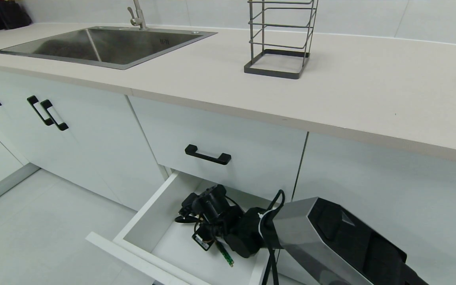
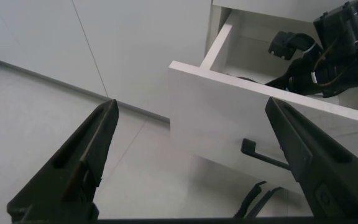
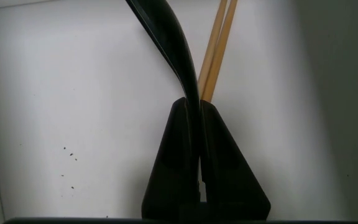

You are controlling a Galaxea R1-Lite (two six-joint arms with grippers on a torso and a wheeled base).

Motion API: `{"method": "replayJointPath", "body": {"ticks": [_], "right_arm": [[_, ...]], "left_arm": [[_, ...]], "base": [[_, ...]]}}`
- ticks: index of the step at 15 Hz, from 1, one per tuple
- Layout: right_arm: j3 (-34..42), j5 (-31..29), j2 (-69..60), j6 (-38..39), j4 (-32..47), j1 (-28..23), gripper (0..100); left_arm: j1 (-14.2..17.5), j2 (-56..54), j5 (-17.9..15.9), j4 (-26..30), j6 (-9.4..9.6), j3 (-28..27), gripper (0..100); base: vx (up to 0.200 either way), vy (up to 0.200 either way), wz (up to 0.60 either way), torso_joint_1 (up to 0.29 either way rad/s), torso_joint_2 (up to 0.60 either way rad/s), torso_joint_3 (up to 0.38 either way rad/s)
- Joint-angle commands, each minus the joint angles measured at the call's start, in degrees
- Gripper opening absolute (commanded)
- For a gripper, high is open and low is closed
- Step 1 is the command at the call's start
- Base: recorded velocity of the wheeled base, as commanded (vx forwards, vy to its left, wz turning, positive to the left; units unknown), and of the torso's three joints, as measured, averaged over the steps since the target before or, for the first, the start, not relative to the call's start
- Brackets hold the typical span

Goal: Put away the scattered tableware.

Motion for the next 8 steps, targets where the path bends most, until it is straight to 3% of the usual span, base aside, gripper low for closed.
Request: {"method": "replayJointPath", "body": {"ticks": [1, 8], "right_arm": [[0.01, -0.02, 0.67, -0.01, 0.07, -0.03, 0], [0.01, -0.02, 1.72, -0.01, 0.51, -0.12, 0]], "left_arm": [[0.02, 0.0, 0.02, -0.01, -0.01, 0.0, 100], [0.02, 0.0, 0.02, -0.01, -0.01, 0.0, 100]], "base": [[0.0, 0.0, 0.0, 0.0, 0.0, 0.0], [0.0, 0.0, 0.0, 0.0, 0.0, 0.0]]}}
